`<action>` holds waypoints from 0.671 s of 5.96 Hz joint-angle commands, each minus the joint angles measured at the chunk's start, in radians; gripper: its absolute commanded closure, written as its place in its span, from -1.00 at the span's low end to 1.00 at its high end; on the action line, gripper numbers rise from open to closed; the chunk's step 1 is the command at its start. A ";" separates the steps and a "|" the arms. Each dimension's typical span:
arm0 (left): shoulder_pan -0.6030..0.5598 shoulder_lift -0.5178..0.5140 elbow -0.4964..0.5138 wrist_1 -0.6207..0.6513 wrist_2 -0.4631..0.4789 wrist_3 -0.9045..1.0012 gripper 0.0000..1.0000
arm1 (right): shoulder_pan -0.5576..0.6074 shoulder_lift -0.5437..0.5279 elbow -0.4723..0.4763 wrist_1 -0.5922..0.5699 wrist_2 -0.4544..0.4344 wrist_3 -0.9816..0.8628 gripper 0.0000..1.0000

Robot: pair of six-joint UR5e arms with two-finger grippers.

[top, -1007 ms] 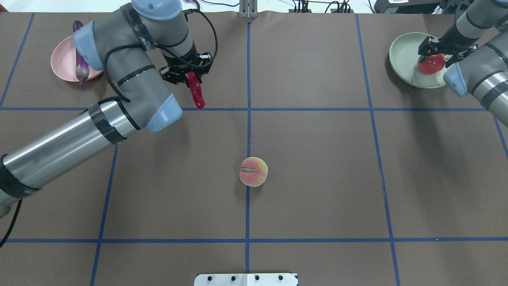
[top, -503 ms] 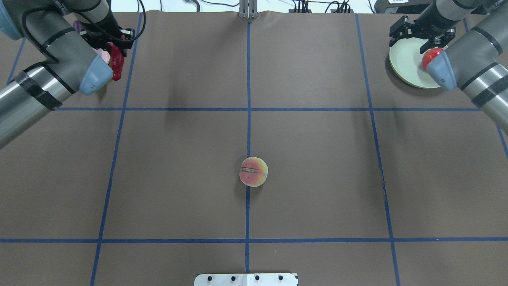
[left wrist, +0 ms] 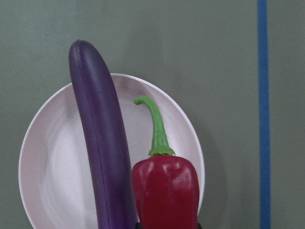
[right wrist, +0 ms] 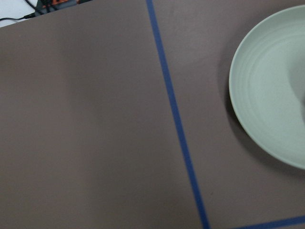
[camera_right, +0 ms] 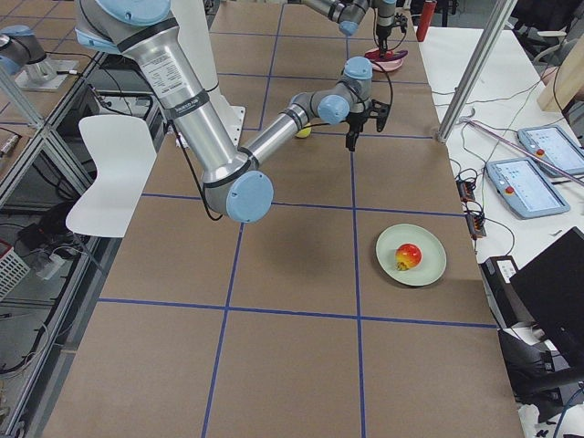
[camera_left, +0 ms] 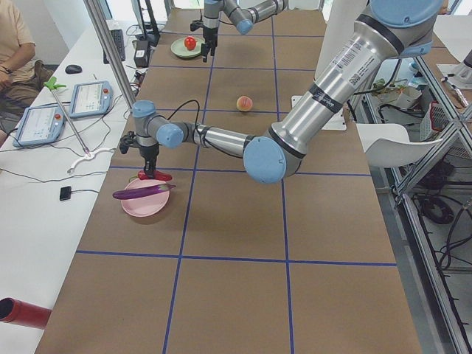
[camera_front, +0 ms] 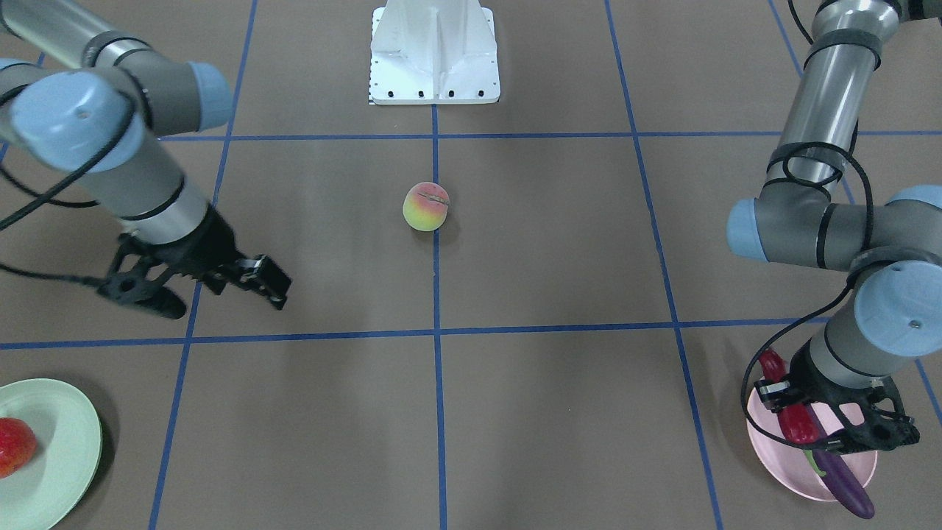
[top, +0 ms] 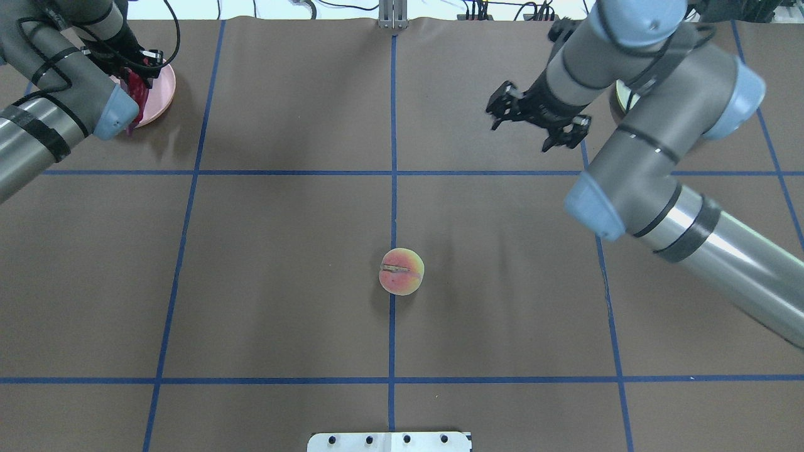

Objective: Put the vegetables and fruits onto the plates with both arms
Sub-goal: 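Release the chili on the pink plate while the right gripper reaches for the peach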

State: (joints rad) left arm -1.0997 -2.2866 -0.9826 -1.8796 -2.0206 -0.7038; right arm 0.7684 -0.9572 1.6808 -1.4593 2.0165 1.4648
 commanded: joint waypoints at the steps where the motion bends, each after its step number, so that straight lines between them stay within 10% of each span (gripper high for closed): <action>1: -0.005 -0.078 0.141 -0.055 0.028 -0.006 0.80 | -0.203 0.092 0.010 0.000 -0.146 0.225 -1.00; 2: -0.005 -0.112 0.226 -0.112 0.032 -0.008 -0.63 | -0.272 0.122 -0.015 0.002 -0.222 0.273 -1.00; 4: -0.008 -0.145 0.256 -0.156 0.034 -0.075 -1.00 | -0.316 0.164 -0.110 0.031 -0.257 0.364 -1.00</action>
State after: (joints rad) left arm -1.1063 -2.4127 -0.7397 -2.0210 -1.9874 -0.7357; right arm 0.4694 -0.8092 1.6055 -1.4376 1.7660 1.7721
